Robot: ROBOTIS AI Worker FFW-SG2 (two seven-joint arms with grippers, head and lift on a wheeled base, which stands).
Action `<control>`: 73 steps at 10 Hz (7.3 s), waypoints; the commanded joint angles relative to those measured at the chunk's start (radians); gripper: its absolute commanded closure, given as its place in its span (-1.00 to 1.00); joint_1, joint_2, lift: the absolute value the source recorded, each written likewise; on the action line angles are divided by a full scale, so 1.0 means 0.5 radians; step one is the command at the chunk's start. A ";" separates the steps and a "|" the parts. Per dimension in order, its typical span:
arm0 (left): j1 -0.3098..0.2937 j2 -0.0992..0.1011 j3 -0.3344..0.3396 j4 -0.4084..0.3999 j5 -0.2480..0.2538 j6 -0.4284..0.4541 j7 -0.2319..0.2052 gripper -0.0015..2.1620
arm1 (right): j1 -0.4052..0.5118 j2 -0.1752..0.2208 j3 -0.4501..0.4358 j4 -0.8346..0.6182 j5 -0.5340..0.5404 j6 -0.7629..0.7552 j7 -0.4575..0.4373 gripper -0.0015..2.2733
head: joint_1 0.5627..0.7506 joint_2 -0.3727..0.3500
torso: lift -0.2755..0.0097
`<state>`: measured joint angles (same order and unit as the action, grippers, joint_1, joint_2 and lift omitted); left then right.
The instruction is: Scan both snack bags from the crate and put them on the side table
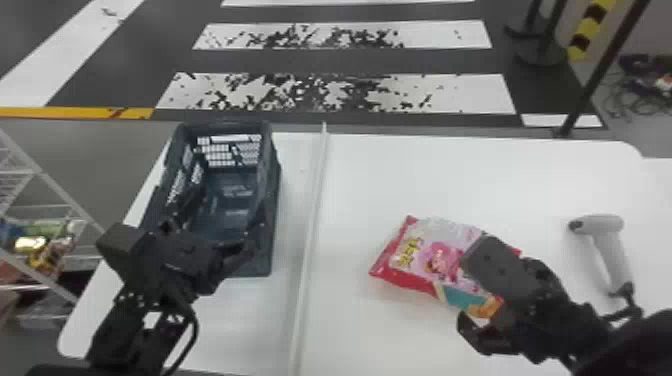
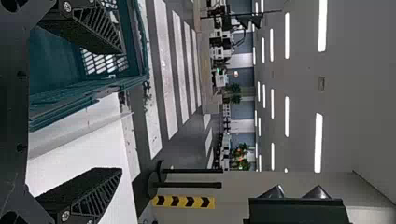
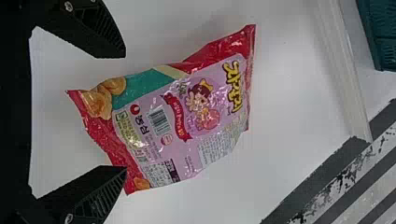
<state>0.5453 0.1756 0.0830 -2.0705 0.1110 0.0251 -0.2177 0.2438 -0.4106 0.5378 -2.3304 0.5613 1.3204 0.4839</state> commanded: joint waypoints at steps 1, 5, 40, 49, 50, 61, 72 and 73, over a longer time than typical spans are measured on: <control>0.002 0.005 0.003 -0.001 0.008 -0.002 0.003 -0.91 | 0.031 0.054 -0.220 -0.030 -0.359 -0.108 0.002 -0.91 | 0.41 0.31 | 0.32; 0.002 0.002 0.003 -0.001 0.008 -0.002 0.003 -0.91 | 0.059 0.223 -0.465 0.056 -0.859 -0.347 0.082 0.93 | 0.41 0.52 | 0.32; -0.072 0.020 -0.022 0.061 0.017 0.077 0.018 -0.91 | -0.058 0.435 -0.928 0.482 -0.757 -0.605 -0.020 0.98 | 0.41 0.16 | 0.32; -0.094 0.020 -0.046 0.085 0.020 0.071 0.018 -0.91 | 0.105 0.456 -0.833 0.642 -0.754 -0.875 -0.136 0.98 | 0.41 0.22 | 0.32; -0.094 0.020 -0.046 0.085 0.020 0.071 0.018 -0.91 | 0.117 0.456 -0.864 0.504 -0.754 -0.832 -0.155 0.98 | 0.41 0.22 | 0.32; -0.075 0.017 -0.034 0.073 0.017 0.071 0.018 -0.91 | -0.423 0.490 -0.511 1.124 -0.650 -1.084 -0.158 0.98 | 0.41 0.45 | 0.32; -0.066 0.020 -0.025 0.073 0.023 0.071 0.018 -0.91 | -0.147 0.447 -0.714 0.657 -0.653 -0.783 -0.081 0.98 | 0.41 0.35 | 0.32; -0.075 0.020 -0.031 0.079 0.023 0.071 0.018 -0.91 | -0.006 0.422 -0.796 0.501 -0.656 -0.734 -0.041 0.98 | 0.41 0.34 | 0.32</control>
<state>0.5106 0.1850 0.0695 -2.0332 0.1225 0.0607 -0.2086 0.1982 -0.1924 0.1639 -2.0306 0.2338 0.9329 0.4593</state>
